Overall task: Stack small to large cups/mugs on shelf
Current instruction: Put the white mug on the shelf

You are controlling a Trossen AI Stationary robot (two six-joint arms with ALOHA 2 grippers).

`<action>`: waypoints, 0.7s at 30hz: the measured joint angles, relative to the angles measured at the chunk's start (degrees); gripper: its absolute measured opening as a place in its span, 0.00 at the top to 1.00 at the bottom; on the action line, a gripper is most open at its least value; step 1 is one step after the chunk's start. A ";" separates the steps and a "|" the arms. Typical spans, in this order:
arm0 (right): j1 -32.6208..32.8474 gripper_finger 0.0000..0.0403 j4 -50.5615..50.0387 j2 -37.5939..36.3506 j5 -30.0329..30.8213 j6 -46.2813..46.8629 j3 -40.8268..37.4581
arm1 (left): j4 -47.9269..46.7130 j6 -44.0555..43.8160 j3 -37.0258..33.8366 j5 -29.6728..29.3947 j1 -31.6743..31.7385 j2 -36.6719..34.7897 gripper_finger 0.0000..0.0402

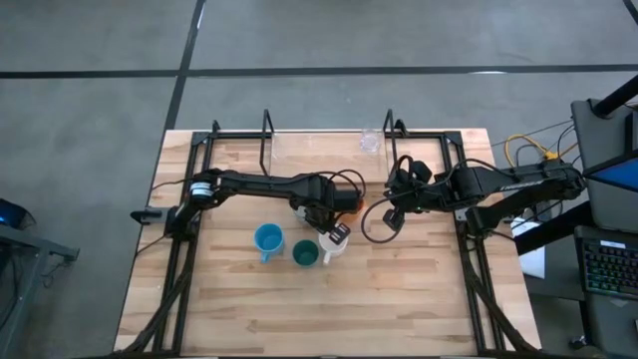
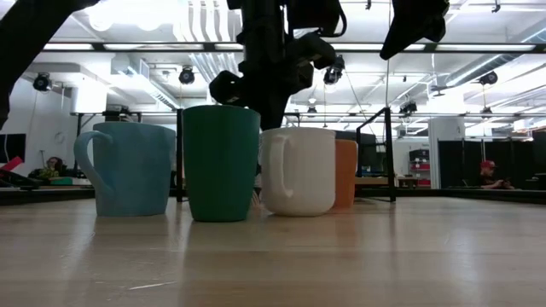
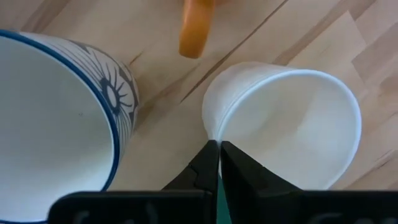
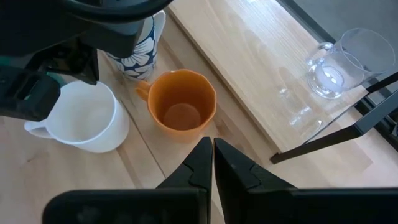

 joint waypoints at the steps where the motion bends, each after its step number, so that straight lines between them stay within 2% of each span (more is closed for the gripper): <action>1: -0.01 0.98 -0.02 0.00 0.00 0.02 0.00 | 0.06 0.01 0.00 0.30 0.01 -0.01 0.99; 14: 0.00 0.98 -0.01 0.00 0.02 0.03 0.00 | 0.70 -1.71 -0.06 1.86 -0.01 -0.02 0.72; 21: -0.01 0.98 -0.02 0.00 0.04 0.00 0.00 | 3.64 -1.90 -0.52 2.67 -0.01 -0.02 0.65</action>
